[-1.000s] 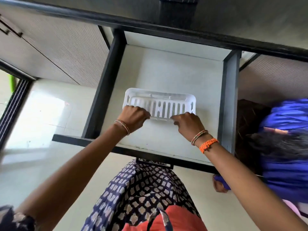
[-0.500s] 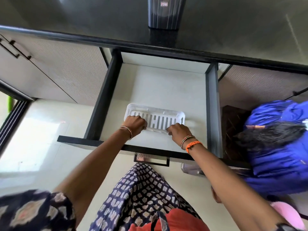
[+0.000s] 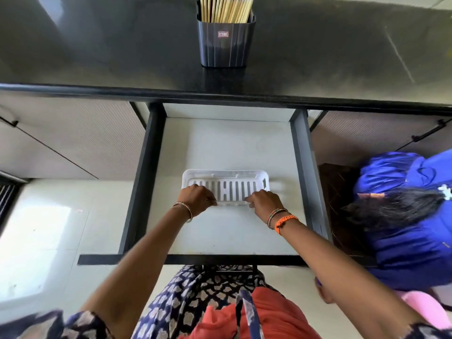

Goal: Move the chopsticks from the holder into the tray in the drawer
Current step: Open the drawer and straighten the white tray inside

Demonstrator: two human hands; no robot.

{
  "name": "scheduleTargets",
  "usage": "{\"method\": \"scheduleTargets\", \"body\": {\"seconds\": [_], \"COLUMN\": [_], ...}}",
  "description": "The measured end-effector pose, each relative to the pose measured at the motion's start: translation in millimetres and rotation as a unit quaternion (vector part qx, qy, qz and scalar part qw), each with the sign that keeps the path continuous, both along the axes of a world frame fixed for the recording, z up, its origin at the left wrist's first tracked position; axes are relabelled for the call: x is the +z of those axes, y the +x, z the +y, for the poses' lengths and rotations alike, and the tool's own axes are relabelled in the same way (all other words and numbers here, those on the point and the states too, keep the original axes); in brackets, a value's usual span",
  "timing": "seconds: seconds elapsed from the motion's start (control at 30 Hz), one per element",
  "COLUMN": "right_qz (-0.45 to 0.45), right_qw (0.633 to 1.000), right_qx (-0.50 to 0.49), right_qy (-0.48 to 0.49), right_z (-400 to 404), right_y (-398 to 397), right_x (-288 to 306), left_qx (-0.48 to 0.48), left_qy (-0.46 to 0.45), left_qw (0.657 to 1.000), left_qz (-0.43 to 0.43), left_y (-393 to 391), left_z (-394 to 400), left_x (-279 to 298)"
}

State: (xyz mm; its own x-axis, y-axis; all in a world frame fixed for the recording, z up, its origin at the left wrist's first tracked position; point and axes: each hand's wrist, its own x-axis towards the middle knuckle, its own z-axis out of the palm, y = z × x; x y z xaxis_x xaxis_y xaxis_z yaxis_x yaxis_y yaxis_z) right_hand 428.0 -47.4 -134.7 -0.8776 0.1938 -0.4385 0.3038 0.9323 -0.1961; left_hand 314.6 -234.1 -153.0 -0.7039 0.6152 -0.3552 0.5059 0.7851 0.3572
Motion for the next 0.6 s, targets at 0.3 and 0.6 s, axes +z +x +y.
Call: {"method": "scheduleTargets", "body": {"seconds": [0.3, 0.6], "right_qz": [-0.007, -0.063], "right_qw": [1.0, 0.996], "right_qx": [-0.006, 0.058], "right_qy": [0.012, -0.009], "right_z": [-1.1, -3.1], "right_y": [-6.1, -21.6], "right_x": [2.5, 31.3], "left_qx": [-0.011, -0.141], "left_qy": [0.01, 0.004], "left_qw": [1.0, 0.99], "left_qz": [0.007, 0.004], "left_y": [-4.5, -22.8], "left_z": [3.8, 12.9], "left_x": [-1.8, 27.8]}}
